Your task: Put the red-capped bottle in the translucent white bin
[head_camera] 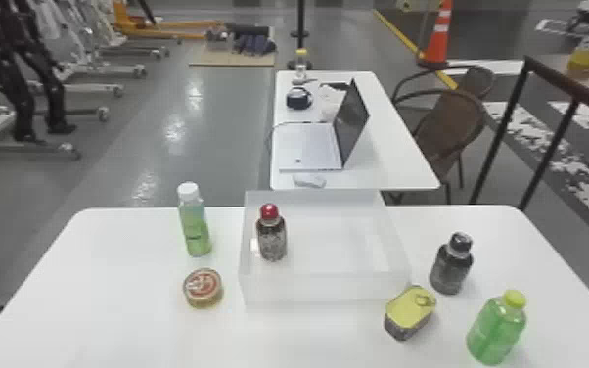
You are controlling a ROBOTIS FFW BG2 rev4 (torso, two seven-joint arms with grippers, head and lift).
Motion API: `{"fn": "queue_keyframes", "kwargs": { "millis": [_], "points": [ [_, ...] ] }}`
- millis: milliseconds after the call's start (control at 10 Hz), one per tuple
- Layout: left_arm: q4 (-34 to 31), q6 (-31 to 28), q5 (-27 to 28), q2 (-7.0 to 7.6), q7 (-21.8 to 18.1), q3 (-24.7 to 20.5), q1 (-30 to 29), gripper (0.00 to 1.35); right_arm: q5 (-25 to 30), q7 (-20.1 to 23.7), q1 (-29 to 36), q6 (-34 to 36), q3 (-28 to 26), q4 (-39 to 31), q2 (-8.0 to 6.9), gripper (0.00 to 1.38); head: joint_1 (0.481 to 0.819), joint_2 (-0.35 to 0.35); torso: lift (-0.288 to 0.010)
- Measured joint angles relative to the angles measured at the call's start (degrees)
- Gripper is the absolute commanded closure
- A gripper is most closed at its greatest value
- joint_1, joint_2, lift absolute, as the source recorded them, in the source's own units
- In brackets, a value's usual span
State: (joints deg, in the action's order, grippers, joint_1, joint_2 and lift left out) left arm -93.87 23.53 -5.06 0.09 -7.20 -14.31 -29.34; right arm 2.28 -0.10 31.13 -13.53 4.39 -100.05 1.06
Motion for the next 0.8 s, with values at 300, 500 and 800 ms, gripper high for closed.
{"fn": "queue_keyframes", "kwargs": {
  "millis": [300, 500, 800],
  "points": [
    [0.56, 0.02, -0.85, 0.00, 0.02, 0.80, 0.26, 0.11, -0.02, 0.01, -0.01, 0.09, 0.00, 0.02, 0.00, 0.20, 0.549, 0.000, -0.100],
    [0.63, 0.12, -1.00, 0.00, 0.02, 1.09, 0.33, 0.11, -0.05, 0.01, -0.02, 0.09, 0.00, 0.03, 0.00, 0.20, 0.549, 0.000, -0.100],
    [0.82, 0.29, -1.29, 0.00, 0.03, 1.40, 0.42, 0.11, -0.08, 0.01, -0.02, 0.17, 0.00, 0.03, 0.00, 0.20, 0.549, 0.000, -0.100]
  ]
}}
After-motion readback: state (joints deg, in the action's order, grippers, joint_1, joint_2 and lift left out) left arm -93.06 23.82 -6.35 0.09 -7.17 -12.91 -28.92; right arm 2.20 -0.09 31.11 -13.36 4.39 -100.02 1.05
